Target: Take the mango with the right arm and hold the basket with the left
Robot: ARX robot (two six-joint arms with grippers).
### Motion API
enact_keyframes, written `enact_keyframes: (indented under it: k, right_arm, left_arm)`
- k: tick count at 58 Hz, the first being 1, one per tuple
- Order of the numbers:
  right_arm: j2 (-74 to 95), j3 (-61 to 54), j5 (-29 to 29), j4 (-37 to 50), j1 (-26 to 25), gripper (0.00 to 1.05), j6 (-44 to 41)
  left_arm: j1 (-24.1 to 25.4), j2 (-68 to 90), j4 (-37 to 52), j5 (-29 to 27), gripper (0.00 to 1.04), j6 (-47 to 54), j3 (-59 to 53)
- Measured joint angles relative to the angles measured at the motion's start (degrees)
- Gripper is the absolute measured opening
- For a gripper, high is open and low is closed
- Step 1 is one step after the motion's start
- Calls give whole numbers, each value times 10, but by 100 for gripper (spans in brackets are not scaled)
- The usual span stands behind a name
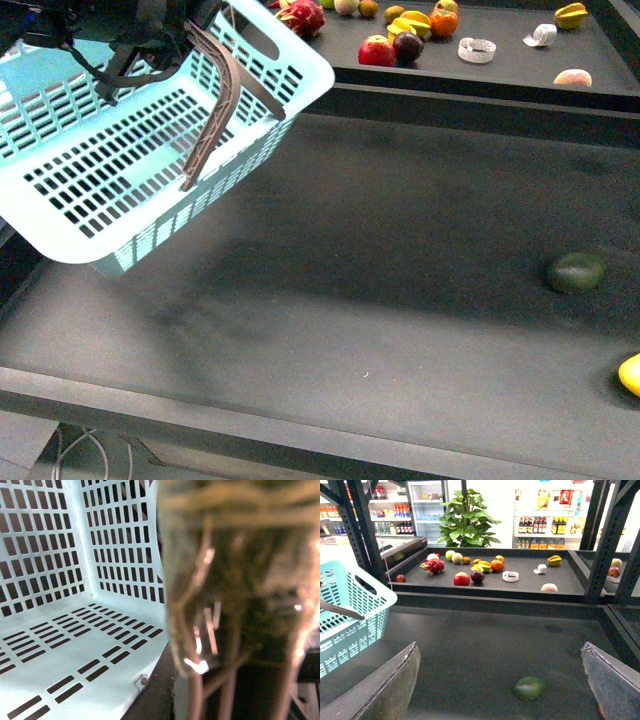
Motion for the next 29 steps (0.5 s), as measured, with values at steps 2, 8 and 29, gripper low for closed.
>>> enact_keyframes:
  k: [2,8,29]
  right_arm:
    - [0,0,0,0,0,96,0]
    - [0,0,0,0,0,96,0]
    - [0,0,0,0,0,96,0]
  left_arm:
    - [-5,-24,7,10,4,28,-27]
    - [-23,-91,25,27,4,98,-112]
    - [-129,-318,50,-3,4,285,-367]
